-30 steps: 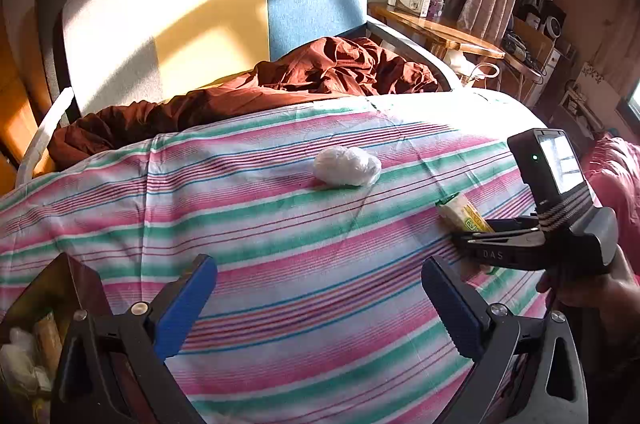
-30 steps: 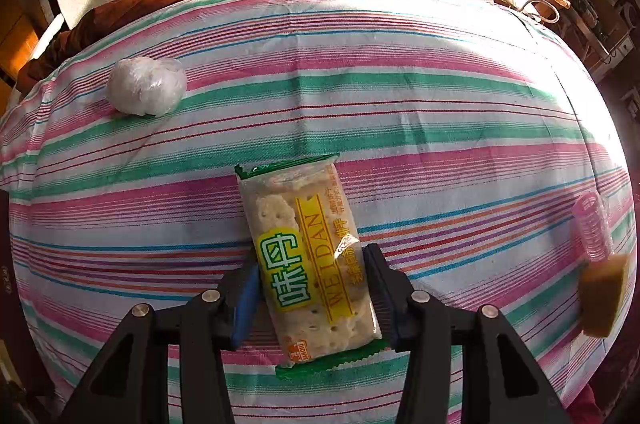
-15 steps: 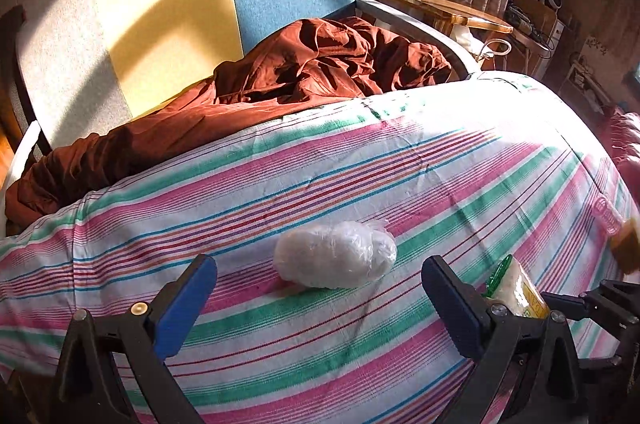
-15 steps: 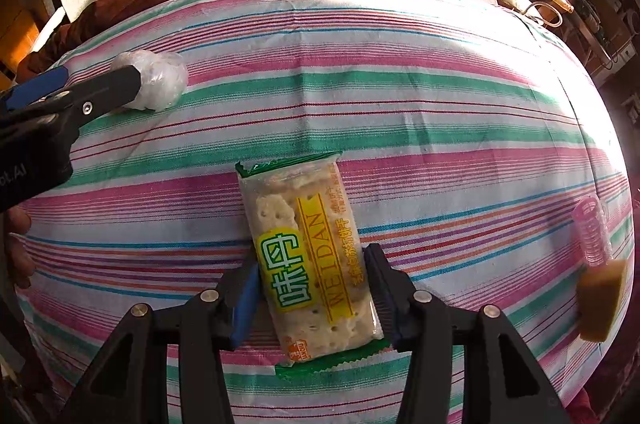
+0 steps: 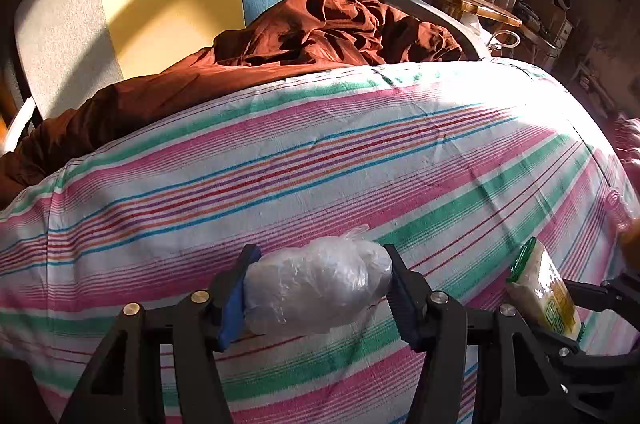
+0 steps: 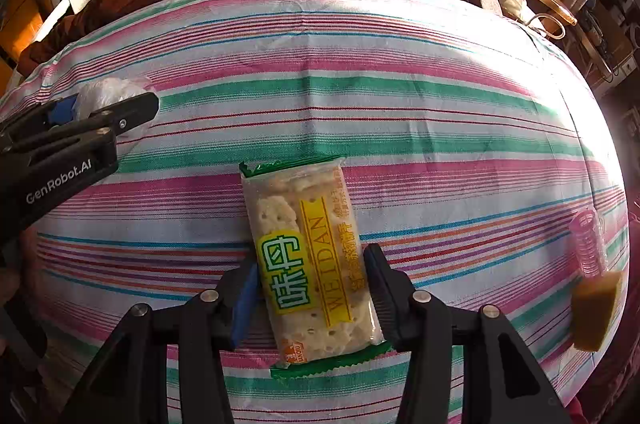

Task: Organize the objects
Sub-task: 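Lift the plastic bundle with the left gripper while the right lifts the cracker packet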

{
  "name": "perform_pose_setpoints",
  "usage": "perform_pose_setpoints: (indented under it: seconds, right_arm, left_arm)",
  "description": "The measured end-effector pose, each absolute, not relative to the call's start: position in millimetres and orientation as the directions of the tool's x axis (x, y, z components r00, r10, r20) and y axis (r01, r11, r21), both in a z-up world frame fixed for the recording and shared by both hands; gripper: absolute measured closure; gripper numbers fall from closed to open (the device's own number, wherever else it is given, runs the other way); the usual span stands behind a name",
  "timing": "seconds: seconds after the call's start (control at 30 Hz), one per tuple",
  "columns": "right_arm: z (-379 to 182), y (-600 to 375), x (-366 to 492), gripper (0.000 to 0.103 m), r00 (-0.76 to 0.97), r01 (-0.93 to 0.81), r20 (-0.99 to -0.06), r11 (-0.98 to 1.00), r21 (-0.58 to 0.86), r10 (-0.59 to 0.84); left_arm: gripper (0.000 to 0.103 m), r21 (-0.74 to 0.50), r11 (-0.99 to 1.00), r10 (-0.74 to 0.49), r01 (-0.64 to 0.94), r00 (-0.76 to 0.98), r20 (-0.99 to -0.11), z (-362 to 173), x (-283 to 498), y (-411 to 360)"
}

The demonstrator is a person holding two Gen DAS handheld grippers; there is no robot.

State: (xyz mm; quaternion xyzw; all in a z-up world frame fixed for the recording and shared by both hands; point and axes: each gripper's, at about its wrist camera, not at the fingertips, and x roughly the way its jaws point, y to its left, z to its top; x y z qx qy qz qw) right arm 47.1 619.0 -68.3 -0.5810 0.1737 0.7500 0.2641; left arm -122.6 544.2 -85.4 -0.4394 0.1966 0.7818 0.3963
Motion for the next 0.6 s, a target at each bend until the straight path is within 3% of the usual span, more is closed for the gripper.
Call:
perform_pose_setpoints:
  seconds: [0.37, 0.47, 0.6]
  right_arm:
    - [-66.2, 601.5, 40.0, 0.054, -0.233, -0.544, -0.96, -0.839, -0.004, 0.155]
    - [-66.6, 589.1, 34.3, 0.054, -0.274, -0.489, -0.958, -0.87, 0.059, 0.089]
    - [-65.7, 559.9, 25.7, 0.054, -0.285, -0.404, -0.955, -0.914, 0.039, 0.086]
  left_arm:
    - [0.042, -0.055, -0.705, 0.454, -0.707, -0.391, -0.801, -81.8, -26.4, 415.3]
    - [0.042, -0.057, -0.73, 0.458, -0.681, -0.427, -0.78, -84.7, -4.9, 380.1]
    - [0.041, -0.032, -0.733, 0.472, -0.679, -0.474, -0.743, -89.2, 13.7, 356.7]
